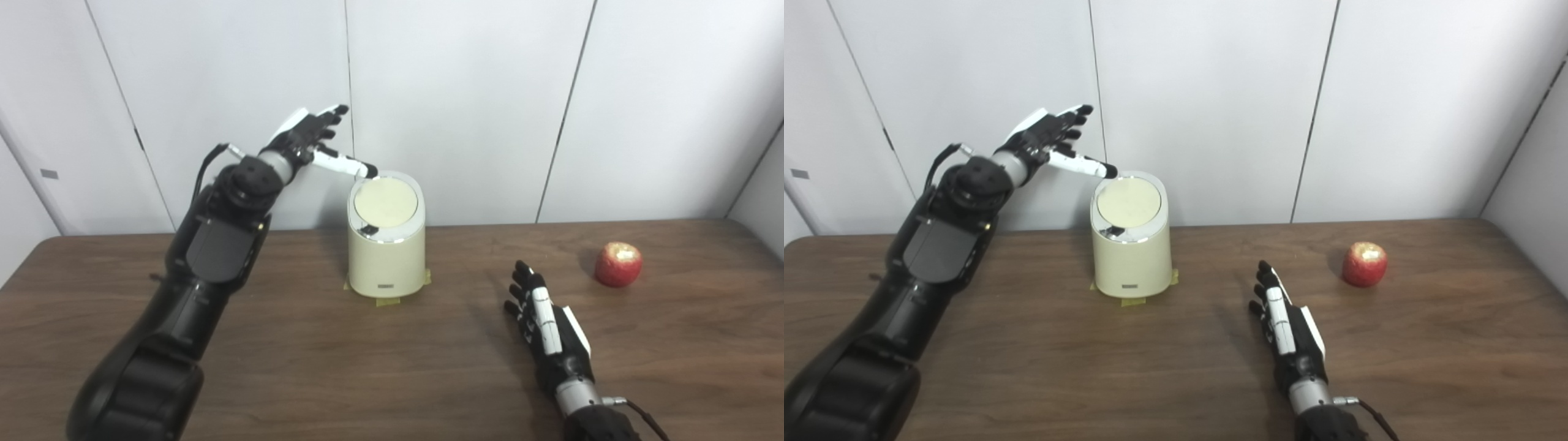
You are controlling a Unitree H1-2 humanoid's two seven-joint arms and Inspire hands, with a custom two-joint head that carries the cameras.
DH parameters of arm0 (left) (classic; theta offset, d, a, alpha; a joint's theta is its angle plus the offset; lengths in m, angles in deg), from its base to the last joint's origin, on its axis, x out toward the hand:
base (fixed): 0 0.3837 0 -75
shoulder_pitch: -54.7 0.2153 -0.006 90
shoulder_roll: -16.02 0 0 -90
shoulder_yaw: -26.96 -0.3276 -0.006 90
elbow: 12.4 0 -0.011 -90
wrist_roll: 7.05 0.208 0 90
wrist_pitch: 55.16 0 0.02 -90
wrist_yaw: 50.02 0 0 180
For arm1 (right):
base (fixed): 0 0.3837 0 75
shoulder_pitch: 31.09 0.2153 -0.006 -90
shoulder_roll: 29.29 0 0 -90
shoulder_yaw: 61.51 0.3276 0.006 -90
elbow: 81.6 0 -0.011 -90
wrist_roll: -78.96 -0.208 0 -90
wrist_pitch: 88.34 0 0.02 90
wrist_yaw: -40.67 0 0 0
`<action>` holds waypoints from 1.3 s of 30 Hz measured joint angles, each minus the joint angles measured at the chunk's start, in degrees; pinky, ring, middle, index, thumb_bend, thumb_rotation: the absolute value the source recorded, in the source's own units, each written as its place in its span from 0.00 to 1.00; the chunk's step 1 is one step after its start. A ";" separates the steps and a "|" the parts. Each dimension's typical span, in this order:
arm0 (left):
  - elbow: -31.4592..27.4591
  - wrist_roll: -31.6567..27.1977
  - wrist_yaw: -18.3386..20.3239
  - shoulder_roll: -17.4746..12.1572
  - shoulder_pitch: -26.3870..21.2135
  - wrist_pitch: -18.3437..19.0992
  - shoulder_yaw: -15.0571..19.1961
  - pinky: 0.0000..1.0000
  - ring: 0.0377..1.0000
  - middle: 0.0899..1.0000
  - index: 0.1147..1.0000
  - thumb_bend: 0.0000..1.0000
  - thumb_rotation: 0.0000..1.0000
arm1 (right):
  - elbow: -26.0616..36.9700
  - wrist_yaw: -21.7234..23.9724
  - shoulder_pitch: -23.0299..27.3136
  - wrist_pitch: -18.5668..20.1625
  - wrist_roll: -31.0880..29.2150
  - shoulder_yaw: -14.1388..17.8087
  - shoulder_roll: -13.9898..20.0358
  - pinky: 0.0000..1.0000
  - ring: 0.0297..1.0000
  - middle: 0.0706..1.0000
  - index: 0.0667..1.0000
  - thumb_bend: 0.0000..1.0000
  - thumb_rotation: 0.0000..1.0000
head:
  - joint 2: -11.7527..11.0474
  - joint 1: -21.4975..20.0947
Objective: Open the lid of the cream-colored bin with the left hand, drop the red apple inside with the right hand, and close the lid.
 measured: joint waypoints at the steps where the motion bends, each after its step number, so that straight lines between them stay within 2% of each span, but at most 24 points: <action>1: 0.30 1.78 0.02 -0.03 -0.45 -0.13 -1.72 0.88 0.98 1.00 0.97 0.94 0.06 | -0.09 0.00 0.01 -0.12 -0.03 0.06 0.01 0.94 0.97 0.98 0.96 0.55 1.00 | 0.00 0.00; 3: 2.18 6.96 -0.53 -0.34 -1.78 -1.11 -6.78 0.90 0.98 0.99 0.97 0.96 0.10 | -0.40 0.00 0.10 -0.37 -0.27 0.15 0.00 0.94 0.97 0.98 0.96 0.56 1.00 | 0.00 0.00; 6: 3.97 12.44 -1.45 -0.44 -2.88 -2.50 -10.86 0.97 0.99 0.99 0.97 0.96 0.11 | -0.41 -0.03 0.16 -0.37 -0.34 0.11 0.00 0.94 0.97 0.98 0.96 0.56 1.00 | 0.09 -0.09; 9: 5.30 16.22 -1.83 -0.40 -4.13 -3.65 -13.69 1.00 1.00 0.99 0.97 0.98 0.11 | -0.42 -0.12 0.16 -0.44 -0.21 0.08 0.01 0.94 0.96 0.98 0.96 0.56 1.00 | 0.17 -0.26; 14: 8.59 21.24 -2.70 0.06 -6.63 -5.10 -16.38 1.00 1.00 0.98 0.95 1.00 0.11 | -0.42 -0.23 0.19 -0.45 0.03 0.00 -0.02 0.94 0.96 0.98 0.96 0.55 1.00 | 0.18 -0.26; 20: 12.47 25.17 -6.77 1.06 -7.43 -7.71 -17.17 1.00 0.99 0.95 0.93 1.00 0.11 | -0.40 -0.54 0.20 -0.49 0.52 -0.25 -0.23 0.93 0.96 0.97 0.96 0.55 1.00 | 0.18 -0.26; 27: 12.56 27.00 -7.52 1.86 -7.42 -9.16 -17.16 1.00 0.99 0.95 0.94 0.97 0.12 | -0.39 -1.04 0.20 -0.51 0.80 -0.36 -0.39 0.92 0.96 0.97 0.96 0.54 1.00 | 0.53 -0.09; 39: 8.70 26.43 -2.21 2.99 -6.64 -6.12 -14.26 0.93 0.92 0.94 0.94 0.98 0.18 | -0.42 -1.08 0.26 -0.52 0.84 -0.45 -0.39 0.93 0.96 0.97 0.96 0.56 1.00 | 1.23 -0.44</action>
